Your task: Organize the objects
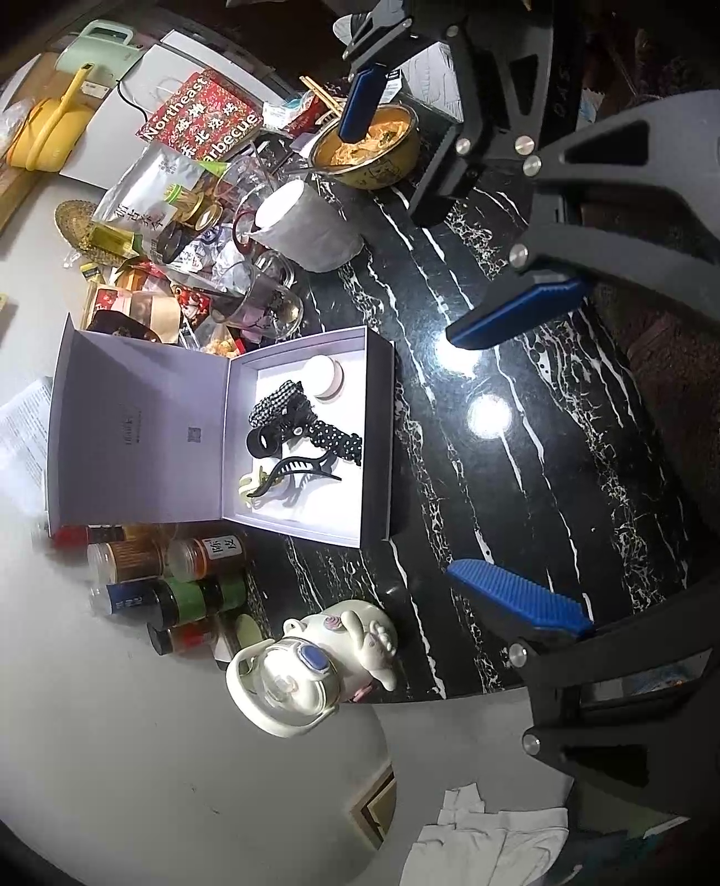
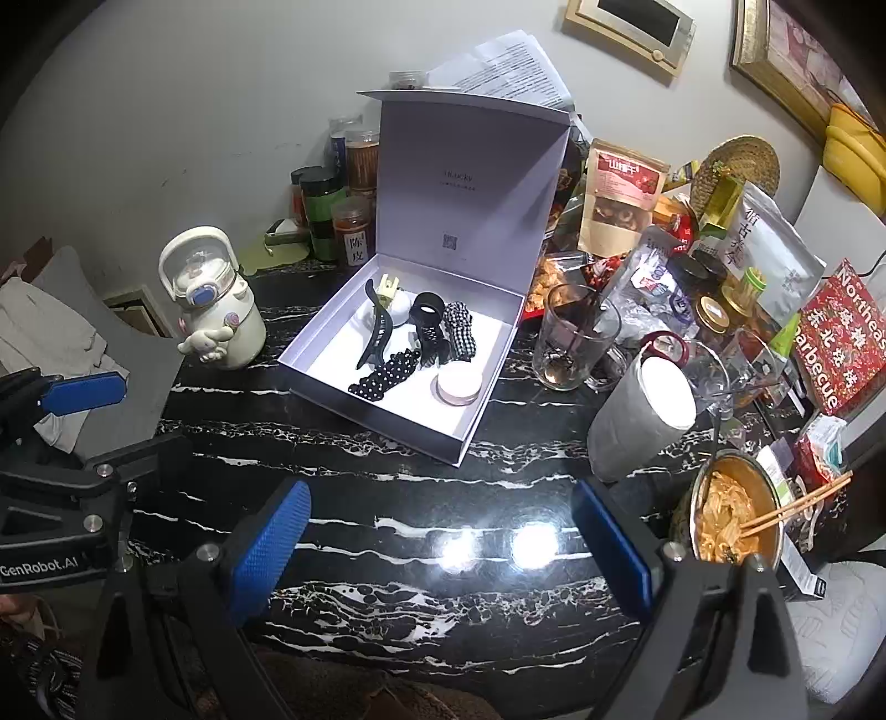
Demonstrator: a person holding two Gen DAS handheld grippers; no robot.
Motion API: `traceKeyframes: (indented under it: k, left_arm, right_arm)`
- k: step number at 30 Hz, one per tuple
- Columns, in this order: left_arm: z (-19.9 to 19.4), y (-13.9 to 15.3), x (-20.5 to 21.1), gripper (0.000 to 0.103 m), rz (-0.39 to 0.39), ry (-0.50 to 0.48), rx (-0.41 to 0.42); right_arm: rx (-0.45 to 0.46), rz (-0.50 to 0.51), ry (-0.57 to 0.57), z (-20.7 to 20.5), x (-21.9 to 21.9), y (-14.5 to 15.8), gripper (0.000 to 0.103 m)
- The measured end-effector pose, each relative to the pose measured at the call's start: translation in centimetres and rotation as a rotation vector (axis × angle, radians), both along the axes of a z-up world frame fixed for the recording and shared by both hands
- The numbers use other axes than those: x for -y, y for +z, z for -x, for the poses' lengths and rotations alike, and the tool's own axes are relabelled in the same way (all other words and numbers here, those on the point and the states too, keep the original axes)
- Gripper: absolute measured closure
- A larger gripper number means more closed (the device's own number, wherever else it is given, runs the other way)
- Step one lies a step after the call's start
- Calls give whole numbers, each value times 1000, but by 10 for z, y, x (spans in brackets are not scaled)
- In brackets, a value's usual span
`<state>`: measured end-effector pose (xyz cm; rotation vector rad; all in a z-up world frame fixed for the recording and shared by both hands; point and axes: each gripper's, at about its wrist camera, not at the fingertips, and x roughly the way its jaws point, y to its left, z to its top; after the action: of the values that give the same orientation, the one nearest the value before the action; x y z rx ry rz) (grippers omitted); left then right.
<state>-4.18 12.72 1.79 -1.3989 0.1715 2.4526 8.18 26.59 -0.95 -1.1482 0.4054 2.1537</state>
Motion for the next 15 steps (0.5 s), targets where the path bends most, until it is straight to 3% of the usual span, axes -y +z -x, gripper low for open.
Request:
traceKeyframes:
  k: [15]
  left_arm:
    - [-2, 0, -1, 25, 7, 9, -8]
  right_arm:
    - [6, -2, 1, -1, 0, -2, 7]
